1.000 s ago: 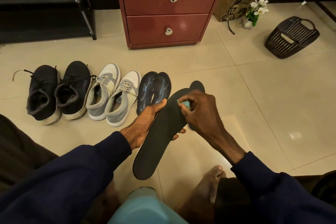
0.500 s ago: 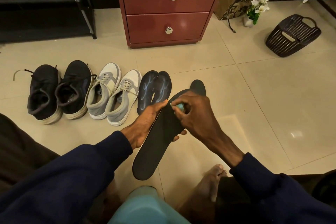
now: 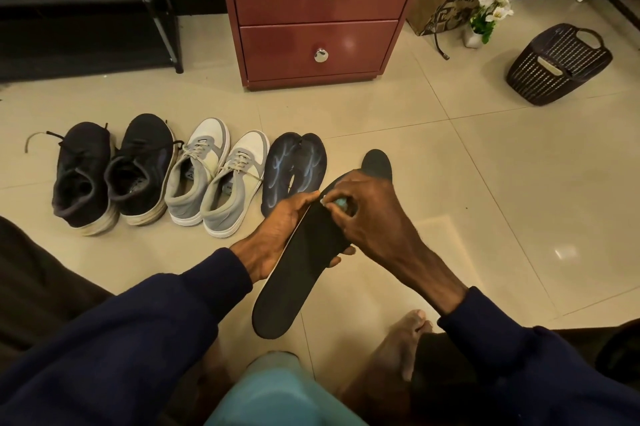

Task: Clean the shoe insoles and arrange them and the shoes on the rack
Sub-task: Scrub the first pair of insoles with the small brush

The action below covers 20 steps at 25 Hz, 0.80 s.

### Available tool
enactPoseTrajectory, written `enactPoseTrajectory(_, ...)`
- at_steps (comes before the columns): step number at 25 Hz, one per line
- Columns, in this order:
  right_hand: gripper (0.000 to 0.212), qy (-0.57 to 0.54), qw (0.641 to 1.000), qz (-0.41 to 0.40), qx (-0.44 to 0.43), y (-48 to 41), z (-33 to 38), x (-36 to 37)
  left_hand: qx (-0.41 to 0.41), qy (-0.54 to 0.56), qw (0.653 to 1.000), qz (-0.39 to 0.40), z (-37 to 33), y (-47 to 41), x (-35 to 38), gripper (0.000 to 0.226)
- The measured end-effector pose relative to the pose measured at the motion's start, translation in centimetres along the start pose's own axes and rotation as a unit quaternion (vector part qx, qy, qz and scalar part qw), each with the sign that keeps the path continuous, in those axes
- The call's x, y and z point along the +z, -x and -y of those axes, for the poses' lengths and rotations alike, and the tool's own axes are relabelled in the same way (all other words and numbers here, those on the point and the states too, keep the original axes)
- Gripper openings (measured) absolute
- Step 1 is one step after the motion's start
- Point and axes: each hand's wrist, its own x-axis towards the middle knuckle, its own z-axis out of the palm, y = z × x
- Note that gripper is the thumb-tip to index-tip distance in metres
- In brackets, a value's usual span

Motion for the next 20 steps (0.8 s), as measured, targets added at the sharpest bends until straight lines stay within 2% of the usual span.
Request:
enactPoseTrajectory(3, 0.011, 0.078, 0.987, -0.124, 0.065, -1.5, -2.8, -1.9, 0.002, -0.008, 1.0, 0.023, -0.2, 0.0, 0.4, 0.064)
enactPoseTrajectory(5, 0.01, 0.064, 0.98, -0.16, 0.098, -1.2, -3.5, -2.5, 0.005, -0.008, 1.0, 0.018, -0.1, -0.1, 0.3, 0.066)
enactPoseTrajectory(6, 0.01, 0.051, 0.984, -0.144, 0.089, -0.9, -3.1, -2.1, 0.007, -0.004, 1.0, 0.011, -0.1, -0.1, 0.1, 0.067)
enactPoseTrajectory(10, 0.012, -0.025, 0.998, 0.043, 0.033, 0.0, -0.4, -0.6, 0.032, 0.017, 0.999, -0.03, 0.0, -0.4, -0.6, 0.07)
enactPoseTrajectory(11, 0.012, -0.002, 0.999, 0.034, 0.037, -0.3, -0.8, -0.9, 0.037, 0.018, 0.999, -0.027, 0.0, -0.5, -0.6, 0.07)
enactPoseTrajectory(14, 0.011, 0.075, 0.988, -0.101, 0.087, -1.3, -3.3, -2.5, 0.051, 0.013, 0.998, -0.026, -0.1, -0.6, -0.3, 0.07)
enactPoseTrajectory(15, 0.01, 0.08, 0.985, -0.119, 0.096, -1.2, -3.6, -2.6, 0.054, 0.013, 0.998, -0.03, -0.1, -0.6, -0.3, 0.07)
enactPoseTrajectory(16, 0.01, 0.074, 0.987, -0.11, 0.091, -0.9, -3.5, -2.3, 0.056, 0.012, 0.998, -0.035, -0.1, -0.6, -0.3, 0.069)
enactPoseTrajectory(19, 0.009, 0.013, 0.998, 0.013, 0.053, -0.1, -1.6, -0.9, 0.061, 0.01, 0.996, -0.067, -0.1, -0.5, -0.6, 0.064)
enactPoseTrajectory(20, 0.009, 0.01, 0.998, 0.029, 0.051, -0.2, -1.4, -0.9, 0.062, 0.006, 0.996, -0.071, -0.1, -0.6, -0.6, 0.064)
